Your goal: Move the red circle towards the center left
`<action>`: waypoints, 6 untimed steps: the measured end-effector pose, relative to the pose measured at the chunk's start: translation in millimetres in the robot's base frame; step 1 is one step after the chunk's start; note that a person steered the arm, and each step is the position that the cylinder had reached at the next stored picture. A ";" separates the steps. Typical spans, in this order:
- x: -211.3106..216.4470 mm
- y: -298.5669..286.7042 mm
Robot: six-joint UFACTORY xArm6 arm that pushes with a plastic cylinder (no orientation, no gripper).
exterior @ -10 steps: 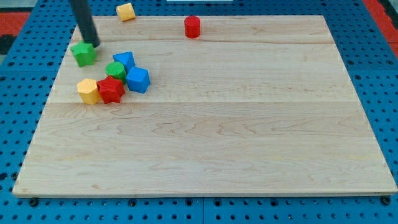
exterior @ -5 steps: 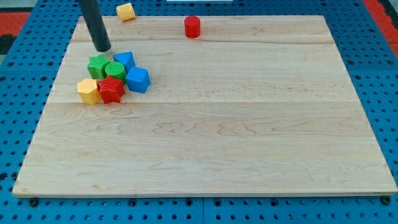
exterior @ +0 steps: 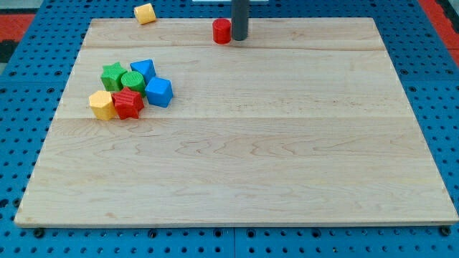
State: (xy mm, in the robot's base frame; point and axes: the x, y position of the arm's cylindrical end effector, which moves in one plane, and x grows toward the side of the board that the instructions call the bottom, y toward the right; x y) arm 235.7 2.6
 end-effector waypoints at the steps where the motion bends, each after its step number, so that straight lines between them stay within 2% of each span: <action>1: -13.1 -23.4; 2: -38.0 11.9; 3: -25.3 -87.1; 4: 4.8 -208.4; 5: 43.3 -265.7; 6: 55.9 -276.2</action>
